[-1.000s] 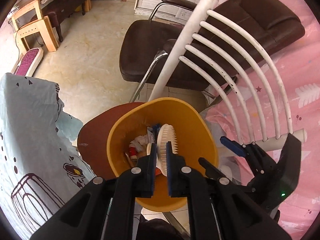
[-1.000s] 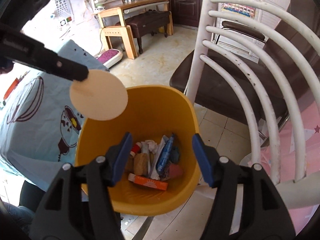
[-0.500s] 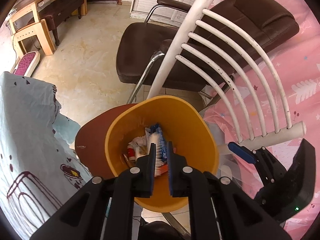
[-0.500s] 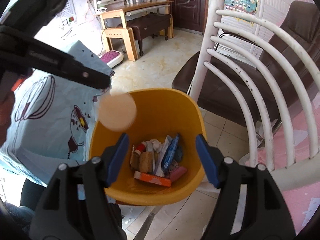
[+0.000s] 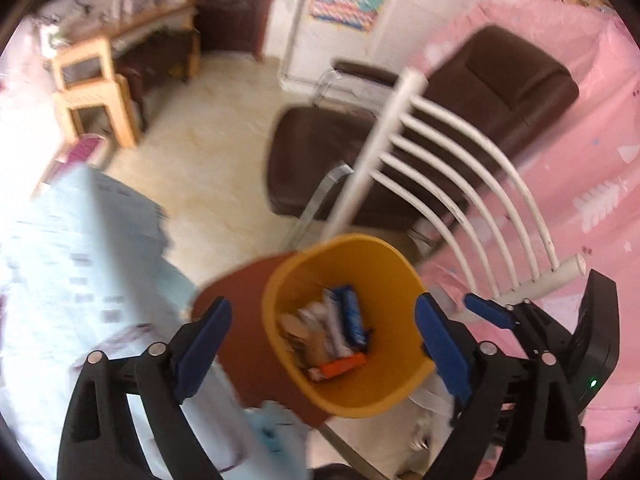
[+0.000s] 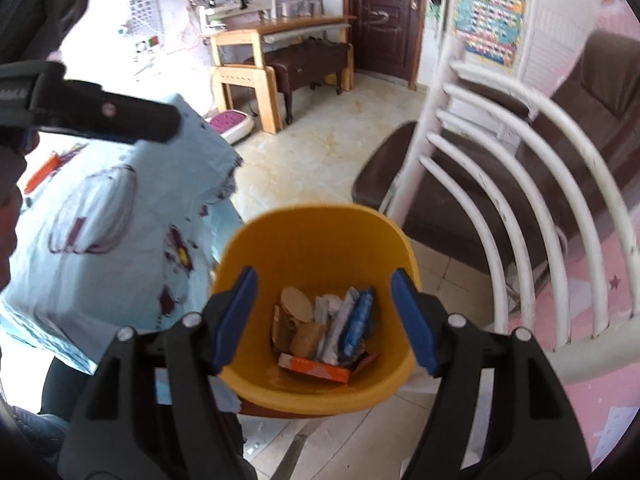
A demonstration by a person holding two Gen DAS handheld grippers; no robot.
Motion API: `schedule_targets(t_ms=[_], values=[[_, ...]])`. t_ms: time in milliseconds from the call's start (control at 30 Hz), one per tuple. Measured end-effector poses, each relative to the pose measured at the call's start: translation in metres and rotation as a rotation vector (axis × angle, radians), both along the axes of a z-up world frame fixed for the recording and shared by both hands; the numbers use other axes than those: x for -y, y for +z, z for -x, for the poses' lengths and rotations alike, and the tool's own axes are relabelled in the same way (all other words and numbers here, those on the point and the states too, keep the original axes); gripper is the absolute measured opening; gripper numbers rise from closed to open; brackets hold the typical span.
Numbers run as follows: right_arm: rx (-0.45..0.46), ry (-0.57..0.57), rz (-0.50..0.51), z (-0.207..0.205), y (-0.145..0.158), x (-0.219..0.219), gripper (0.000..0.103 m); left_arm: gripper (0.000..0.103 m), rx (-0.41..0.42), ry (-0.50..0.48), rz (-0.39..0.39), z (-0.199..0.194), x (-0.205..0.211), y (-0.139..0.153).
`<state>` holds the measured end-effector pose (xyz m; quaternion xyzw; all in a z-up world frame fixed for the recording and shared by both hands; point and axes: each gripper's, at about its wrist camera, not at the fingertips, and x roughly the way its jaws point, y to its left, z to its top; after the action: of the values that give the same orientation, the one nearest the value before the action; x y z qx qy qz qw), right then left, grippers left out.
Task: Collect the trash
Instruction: 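Return to the table and grasp the orange box with the left gripper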
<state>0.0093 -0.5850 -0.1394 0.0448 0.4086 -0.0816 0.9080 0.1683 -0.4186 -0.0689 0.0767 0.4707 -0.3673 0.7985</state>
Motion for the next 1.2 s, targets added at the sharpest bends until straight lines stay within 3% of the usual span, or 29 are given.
schedule_targets(t_ms=[67,100,200,300,400,567,667,800,933,1133,1200], values=[[0.034,0.036,-0.003,-0.005,0.011,-0.014,0.075,0.092,0.082,0.061,0.003,-0.001,-0.029,0.020],[0.051,0.052,-0.005,-0.008,0.016,-0.021,0.083,0.094,0.131,0.096,-0.010,-0.002,-0.045,0.029],[0.088,0.111,-0.015,-0.021,0.030,-0.048,0.085,0.095,0.273,0.183,-0.097,-0.007,-0.086,0.049],[0.100,0.186,-0.005,-0.041,0.042,-0.082,0.085,0.095,0.324,0.229,-0.172,-0.019,-0.127,0.060],[0.113,0.275,0.011,-0.058,0.054,-0.121,0.085,0.095,0.291,0.257,-0.205,-0.037,-0.170,0.065],[0.134,0.444,0.005,-0.078,0.066,-0.192,0.085,0.095,0.141,0.260,-0.240,-0.073,-0.237,0.061],[0.140,0.552,0.000,-0.087,0.071,-0.237,0.086,0.095,0.126,0.295,-0.263,-0.086,-0.273,0.055],[0.125,0.645,0.020,-0.098,0.069,-0.286,0.092,0.095,0.051,0.324,-0.245,-0.104,-0.310,0.042],[0.103,0.702,0.029,-0.106,0.065,-0.316,0.092,0.095,0.002,0.313,-0.253,-0.113,-0.329,0.025],[0.096,0.787,0.041,-0.111,0.065,-0.344,0.092,0.094,-0.055,0.216,-0.303,-0.123,-0.328,-0.001],[0.088,0.817,0.053,-0.112,0.064,-0.352,0.092,0.088,-0.085,0.186,-0.299,-0.128,-0.329,-0.007]])
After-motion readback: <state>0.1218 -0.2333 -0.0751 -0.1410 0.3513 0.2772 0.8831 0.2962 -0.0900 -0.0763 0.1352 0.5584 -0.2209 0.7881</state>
